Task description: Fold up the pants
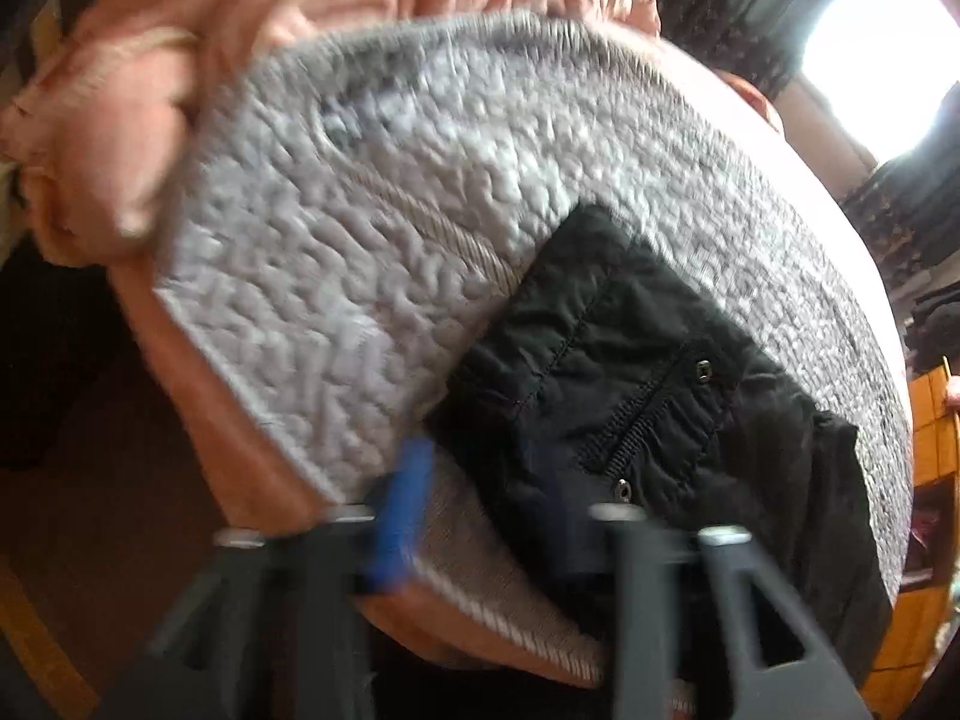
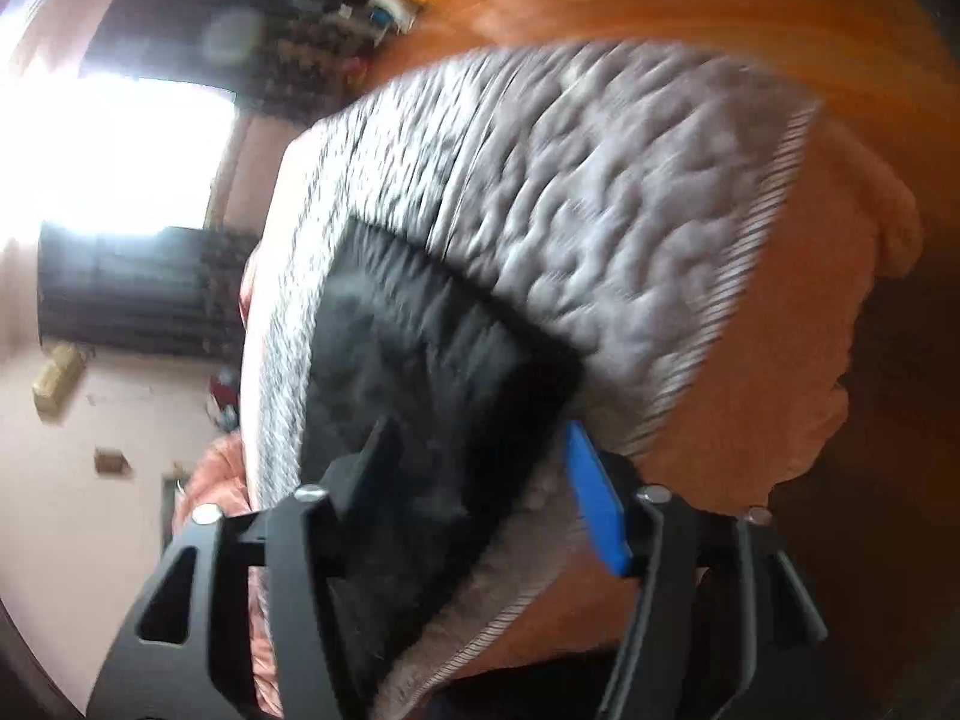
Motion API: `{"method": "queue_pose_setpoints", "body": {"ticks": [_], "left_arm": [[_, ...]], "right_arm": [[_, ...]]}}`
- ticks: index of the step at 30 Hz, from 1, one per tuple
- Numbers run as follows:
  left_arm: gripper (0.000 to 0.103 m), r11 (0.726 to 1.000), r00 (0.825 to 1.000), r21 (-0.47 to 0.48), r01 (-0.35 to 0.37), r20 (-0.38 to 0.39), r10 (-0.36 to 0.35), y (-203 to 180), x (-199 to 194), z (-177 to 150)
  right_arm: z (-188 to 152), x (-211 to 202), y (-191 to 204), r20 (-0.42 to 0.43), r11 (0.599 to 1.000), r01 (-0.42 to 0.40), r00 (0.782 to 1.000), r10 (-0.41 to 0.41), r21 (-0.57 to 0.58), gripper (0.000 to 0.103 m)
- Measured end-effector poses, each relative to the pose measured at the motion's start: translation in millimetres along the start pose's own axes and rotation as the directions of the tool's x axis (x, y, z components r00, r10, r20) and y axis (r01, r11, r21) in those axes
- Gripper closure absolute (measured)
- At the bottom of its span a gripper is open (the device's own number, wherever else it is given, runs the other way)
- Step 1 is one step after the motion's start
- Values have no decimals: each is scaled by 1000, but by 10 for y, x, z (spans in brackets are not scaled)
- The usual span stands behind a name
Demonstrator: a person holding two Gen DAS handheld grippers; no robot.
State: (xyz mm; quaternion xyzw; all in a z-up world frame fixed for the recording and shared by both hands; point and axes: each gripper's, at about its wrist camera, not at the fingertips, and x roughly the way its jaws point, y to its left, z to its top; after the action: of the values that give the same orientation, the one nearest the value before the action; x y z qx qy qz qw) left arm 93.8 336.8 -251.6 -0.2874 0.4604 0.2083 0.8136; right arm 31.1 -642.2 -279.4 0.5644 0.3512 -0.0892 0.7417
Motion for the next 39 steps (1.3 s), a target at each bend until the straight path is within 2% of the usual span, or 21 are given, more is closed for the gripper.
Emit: {"method": "queue_pose_setpoints", "body": {"ticks": [1,2,4,8,13,17,19,23,26,28,31,33,34,37,39], "left_arm": [[22,1000,999,-3,7,37,-7,-5,-94,-30],[21,1000,995,6,21,93,-22,-36,-227,-83],[19,998,993,40,42,108,-46,-125,-294,-132],[16,990,994,112,83,56,-90,-343,-174,-218],[14,985,990,104,137,-40,-133,-541,164,-304],[14,991,989,62,120,-96,-114,-556,395,-364],[13,992,989,50,111,-100,-106,-537,440,-391],[12,996,987,48,81,-145,-73,-510,561,-423],[12,998,985,14,64,-163,-61,-431,645,-430],[12,998,986,1,58,-154,-58,-405,648,-444],[12,998,992,34,61,-115,-56,-446,568,-486],[12,995,995,71,74,-71,-69,-522,485,-499],[12,994,996,81,77,-60,-73,-549,460,-500],[11,995,996,71,68,-57,-64,-581,486,-479],[11,997,998,64,52,-48,-49,-587,515,-472]], "right_arm": [[12,-40,-64,6,999,-26,1000,26,29,45],[16,-66,-120,8,998,-47,999,47,51,45],[-8,-75,-184,2,995,-73,997,73,65,45],[-47,14,-242,-14,990,-122,992,123,71,45],[-25,167,-276,-22,984,-157,987,160,87,45],[-27,290,-366,-25,979,-168,985,172,113,45],[-45,303,-371,-23,977,-177,983,181,122,45],[-47,284,-302,-36,963,-246,967,251,108,45],[-39,304,-289,-29,958,-270,961,274,99,44],[-52,362,-384,-31,957,-262,963,268,128,52],[-103,367,-296,-32,951,-292,955,296,100,51],[-107,362,-248,-33,957,-281,958,284,68,54],[-94,394,-268,-36,961,-264,963,267,80,63],[-78,422,-290,-39,962,-255,965,260,100,79],[-94,348,-163,-39,968,-247,968,249,51,83]]}}
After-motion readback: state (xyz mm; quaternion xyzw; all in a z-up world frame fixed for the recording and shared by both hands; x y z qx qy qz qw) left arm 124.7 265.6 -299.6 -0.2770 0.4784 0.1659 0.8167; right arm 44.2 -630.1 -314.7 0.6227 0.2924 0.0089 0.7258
